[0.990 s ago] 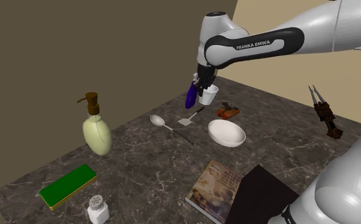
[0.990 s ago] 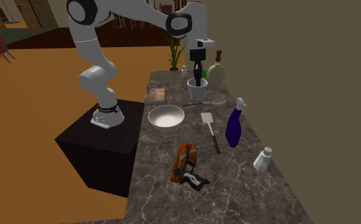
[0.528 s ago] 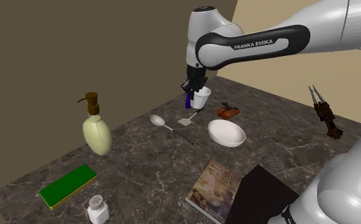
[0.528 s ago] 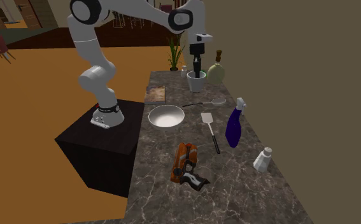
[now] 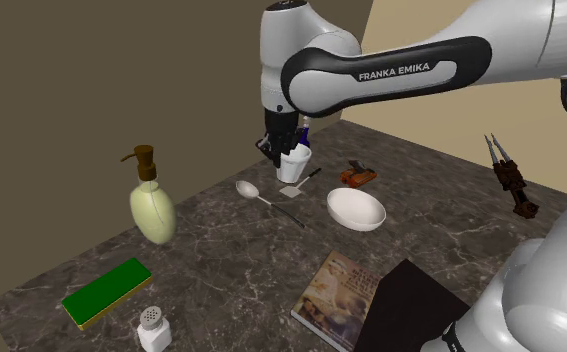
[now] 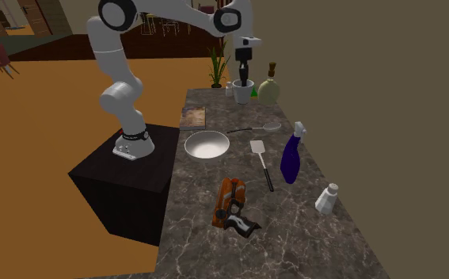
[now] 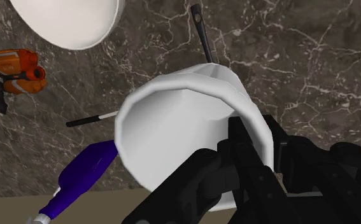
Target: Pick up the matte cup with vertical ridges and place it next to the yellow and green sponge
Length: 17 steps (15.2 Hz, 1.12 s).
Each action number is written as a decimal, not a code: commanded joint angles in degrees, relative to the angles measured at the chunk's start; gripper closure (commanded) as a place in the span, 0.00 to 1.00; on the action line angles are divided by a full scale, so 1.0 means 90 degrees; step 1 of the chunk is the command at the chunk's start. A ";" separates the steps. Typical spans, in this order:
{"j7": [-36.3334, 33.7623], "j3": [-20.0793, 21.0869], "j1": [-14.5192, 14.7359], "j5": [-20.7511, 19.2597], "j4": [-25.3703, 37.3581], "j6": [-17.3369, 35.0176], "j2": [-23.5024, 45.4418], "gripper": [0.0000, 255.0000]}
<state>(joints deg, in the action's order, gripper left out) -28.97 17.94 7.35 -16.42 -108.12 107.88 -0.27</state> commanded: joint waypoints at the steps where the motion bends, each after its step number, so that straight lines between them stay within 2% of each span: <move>1: -0.0313 0.0161 0.0159 -0.0039 0.0197 -0.0147 0.0147 1.00; 9: -0.1511 0.0717 0.0888 -0.0325 0.1279 -0.0797 0.1007 1.00; 17: -0.2579 0.1059 0.1902 -0.0823 0.3018 -0.1686 0.2326 1.00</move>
<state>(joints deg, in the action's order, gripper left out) -50.91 27.17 23.23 -23.25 -82.74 93.59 19.23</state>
